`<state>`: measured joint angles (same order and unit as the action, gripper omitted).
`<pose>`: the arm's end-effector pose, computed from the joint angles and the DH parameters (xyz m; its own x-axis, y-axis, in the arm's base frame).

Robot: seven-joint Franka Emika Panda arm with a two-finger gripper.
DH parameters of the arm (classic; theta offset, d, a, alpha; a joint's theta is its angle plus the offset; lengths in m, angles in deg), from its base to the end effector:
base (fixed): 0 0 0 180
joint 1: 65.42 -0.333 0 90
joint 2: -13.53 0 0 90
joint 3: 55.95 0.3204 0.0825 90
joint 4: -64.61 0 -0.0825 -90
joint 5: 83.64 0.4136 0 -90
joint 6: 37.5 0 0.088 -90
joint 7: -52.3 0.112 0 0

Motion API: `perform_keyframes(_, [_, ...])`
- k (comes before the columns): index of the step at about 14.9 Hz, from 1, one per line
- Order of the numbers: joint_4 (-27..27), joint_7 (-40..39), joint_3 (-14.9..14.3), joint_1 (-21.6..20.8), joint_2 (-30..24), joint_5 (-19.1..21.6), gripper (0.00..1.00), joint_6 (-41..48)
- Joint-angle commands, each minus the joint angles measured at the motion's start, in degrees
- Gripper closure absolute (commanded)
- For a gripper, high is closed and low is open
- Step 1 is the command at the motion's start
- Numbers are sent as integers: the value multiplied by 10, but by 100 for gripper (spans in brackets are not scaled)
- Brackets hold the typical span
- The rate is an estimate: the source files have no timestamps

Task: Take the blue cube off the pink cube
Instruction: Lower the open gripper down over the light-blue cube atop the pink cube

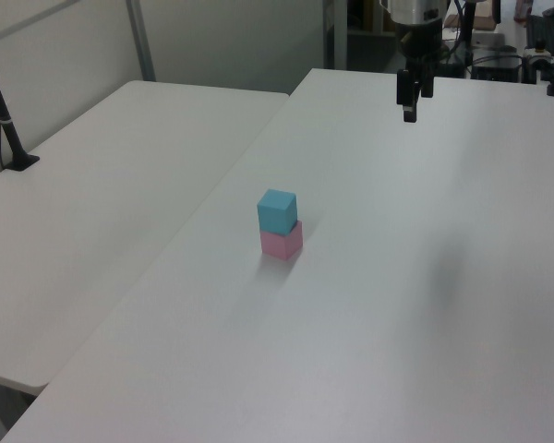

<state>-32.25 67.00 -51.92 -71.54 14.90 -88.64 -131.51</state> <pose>0.5833 0.0947 0.5560 0.9961 -0.0724 -0.0499 -0.0671 -0.9927 0.1005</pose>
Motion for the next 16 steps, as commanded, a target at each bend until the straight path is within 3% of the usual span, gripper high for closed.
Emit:
perform_keyframes(1, [-2, -27, -14, 0, 0, 12, 0, -26])
perform_keyframes(5, [20, -37, -36, 0, 17, 39, 0, -67])
perform_keyframes(8, [105, -38, -37, 0, 89, 77, 0, -93])
perform_keyframes(11, [181, -32, -34, -6, 171, 80, 0, -150])
perform_keyframes(16, [218, -20, -31, -43, 259, 63, 0, -238])
